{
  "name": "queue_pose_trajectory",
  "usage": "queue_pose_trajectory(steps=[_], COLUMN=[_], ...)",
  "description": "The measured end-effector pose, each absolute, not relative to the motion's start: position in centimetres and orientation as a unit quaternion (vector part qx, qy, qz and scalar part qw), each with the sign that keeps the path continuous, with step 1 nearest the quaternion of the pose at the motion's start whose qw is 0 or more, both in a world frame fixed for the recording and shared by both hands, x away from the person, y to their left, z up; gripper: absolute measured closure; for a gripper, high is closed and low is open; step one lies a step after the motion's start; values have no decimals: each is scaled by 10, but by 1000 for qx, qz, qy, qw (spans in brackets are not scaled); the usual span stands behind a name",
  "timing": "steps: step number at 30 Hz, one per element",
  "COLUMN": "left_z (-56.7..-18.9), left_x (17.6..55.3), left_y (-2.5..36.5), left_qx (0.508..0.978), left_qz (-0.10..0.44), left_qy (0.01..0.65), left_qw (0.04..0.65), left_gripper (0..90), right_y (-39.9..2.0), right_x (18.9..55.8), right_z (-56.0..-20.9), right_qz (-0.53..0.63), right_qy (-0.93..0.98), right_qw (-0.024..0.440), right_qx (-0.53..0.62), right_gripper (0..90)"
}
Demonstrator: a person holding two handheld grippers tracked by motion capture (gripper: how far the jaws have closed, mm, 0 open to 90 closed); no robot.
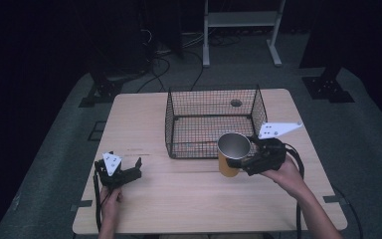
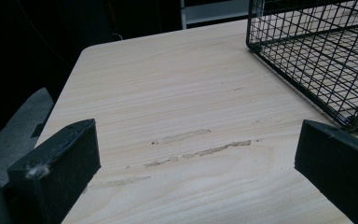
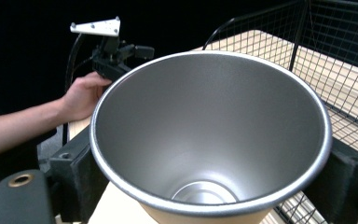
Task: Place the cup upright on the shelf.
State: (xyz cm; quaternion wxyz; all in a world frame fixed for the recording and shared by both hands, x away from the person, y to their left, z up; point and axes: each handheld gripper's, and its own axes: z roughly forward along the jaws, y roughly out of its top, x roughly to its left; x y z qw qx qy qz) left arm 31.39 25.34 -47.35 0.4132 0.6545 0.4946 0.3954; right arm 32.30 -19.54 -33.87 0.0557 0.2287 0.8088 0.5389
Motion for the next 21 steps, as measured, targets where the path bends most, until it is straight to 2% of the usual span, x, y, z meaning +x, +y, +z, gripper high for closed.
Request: queue_pose_trajectory(steps=[21], left_z=[-473], left_x=[314], left_y=[254], left_qx=[655], left_qz=[395], left_qy=[495], left_qw=[413], left_gripper=[0], right_y=[-188], right_x=[366], right_z=[-305], right_qz=[536], right_qy=[809], right_qw=[56], right_qx=[237], right_gripper=[124])
